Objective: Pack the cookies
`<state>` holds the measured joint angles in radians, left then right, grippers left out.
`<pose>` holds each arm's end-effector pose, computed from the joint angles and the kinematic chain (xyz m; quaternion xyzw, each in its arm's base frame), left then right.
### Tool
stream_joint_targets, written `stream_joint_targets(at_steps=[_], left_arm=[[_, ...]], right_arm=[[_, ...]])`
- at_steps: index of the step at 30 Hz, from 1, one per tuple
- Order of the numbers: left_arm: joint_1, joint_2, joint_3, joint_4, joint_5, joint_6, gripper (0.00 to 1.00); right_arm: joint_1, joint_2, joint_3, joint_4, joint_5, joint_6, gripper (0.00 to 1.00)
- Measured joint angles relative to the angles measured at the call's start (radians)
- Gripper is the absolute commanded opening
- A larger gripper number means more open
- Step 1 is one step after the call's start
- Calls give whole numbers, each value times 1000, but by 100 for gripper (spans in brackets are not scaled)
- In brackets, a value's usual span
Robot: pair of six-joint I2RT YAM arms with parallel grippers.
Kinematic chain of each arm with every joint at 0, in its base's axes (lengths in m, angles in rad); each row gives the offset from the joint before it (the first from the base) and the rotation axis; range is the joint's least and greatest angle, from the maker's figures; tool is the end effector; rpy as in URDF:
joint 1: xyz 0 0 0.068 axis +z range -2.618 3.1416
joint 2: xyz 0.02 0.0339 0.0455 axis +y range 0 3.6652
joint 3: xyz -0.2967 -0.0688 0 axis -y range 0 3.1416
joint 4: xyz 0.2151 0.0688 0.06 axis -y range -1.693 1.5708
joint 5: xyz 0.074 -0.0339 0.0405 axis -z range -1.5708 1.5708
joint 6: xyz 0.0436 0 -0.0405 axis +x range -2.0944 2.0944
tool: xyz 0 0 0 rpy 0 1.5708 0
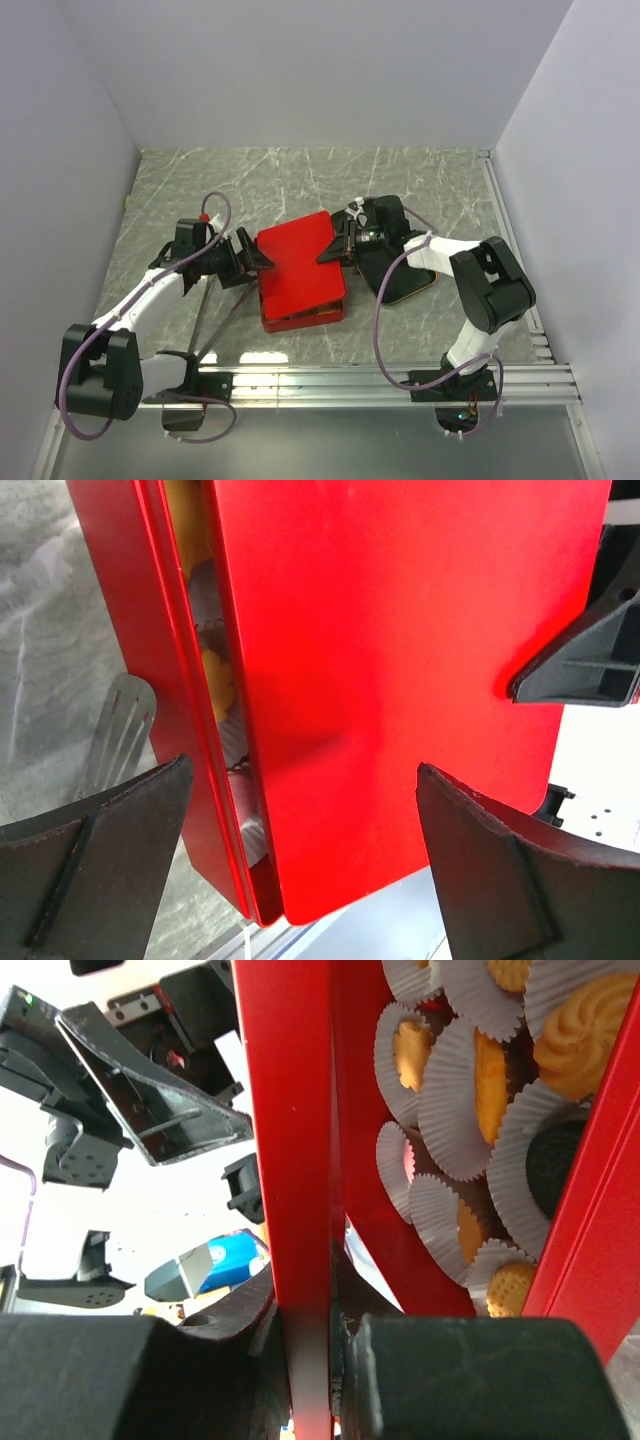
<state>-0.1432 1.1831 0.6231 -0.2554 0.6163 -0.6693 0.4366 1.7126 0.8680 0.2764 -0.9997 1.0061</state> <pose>0.1915 -0.0531 0.2450 -0.1223 0.8843 -0.3978 0.2114 0.2852 0.1736 0.2337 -0.0048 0.8034 0.5942 0.0391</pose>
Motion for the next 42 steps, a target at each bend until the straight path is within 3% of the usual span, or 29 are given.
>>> stream_joint_targets(at_steps=[7,11,18,21,27,42], left_arm=[[0,21,-18,24,0,-1,99],[0,25,-19,29,0,-1,99],[0,26,-19,34,0,-1,98],[0,26,-19,34,0,-1,98],[0,26,-19,34,0,-1,97],[0,26,-29,38,-1,-1,97]], right_arm=[[4,3,-34,-10,-8,-25,4],[7,8,-65,-15,3,-26,11],[23,8,-77,-47,37,-63,47],[24,8,-77,-105,53,-113,55],[28,-4,-47,-188,61,-198,59],[28,-39,92,-605,136,-453,59]])
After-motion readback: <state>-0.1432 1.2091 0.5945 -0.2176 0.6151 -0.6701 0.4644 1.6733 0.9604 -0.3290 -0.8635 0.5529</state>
